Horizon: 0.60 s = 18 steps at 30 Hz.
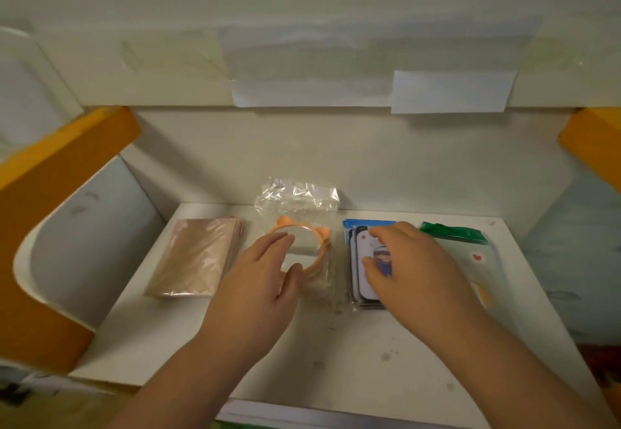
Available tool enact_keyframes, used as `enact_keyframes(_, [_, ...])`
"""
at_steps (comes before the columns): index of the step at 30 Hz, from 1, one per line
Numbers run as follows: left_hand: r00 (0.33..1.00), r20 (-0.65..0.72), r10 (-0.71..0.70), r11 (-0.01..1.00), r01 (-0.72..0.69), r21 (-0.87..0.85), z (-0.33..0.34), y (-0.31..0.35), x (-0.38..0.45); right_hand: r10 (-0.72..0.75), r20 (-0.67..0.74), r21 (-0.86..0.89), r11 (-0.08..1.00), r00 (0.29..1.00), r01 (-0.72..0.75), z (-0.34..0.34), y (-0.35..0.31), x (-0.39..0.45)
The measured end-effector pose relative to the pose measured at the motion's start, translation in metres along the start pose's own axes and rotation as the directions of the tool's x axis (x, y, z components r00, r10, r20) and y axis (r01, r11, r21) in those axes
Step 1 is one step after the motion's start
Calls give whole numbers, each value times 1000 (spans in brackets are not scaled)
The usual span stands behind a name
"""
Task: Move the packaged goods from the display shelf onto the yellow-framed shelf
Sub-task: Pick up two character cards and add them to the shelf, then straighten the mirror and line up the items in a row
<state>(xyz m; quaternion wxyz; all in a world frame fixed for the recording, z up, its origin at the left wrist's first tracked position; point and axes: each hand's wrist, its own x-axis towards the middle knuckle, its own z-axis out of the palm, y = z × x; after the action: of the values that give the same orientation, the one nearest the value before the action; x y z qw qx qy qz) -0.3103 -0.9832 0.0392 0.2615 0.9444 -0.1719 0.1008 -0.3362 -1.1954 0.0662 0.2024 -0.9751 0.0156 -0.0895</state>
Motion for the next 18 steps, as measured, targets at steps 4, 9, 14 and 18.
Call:
enact_keyframes(4, [995, -31, -91, 995, 92, 35, -19, -35, -6, -119, -23, -1, 993, 993, 119, 16, -46, 11])
enact_keyframes(9, [966, -11, -258, 964, 258, 67, -46, -85, -14, -204, 45, 110, 974, 978, 198, 48, -102, 24])
enact_keyframes(14, [919, 80, -387, 922, 382, 70, -50, -134, -18, -180, 181, 223, 965, 967, 138, 89, -153, 40])
enact_keyframes(18, [895, 138, -423, 905, 423, 35, -45, -153, -18, -85, 367, 274, 961, 927, -21, 116, -185, 50])
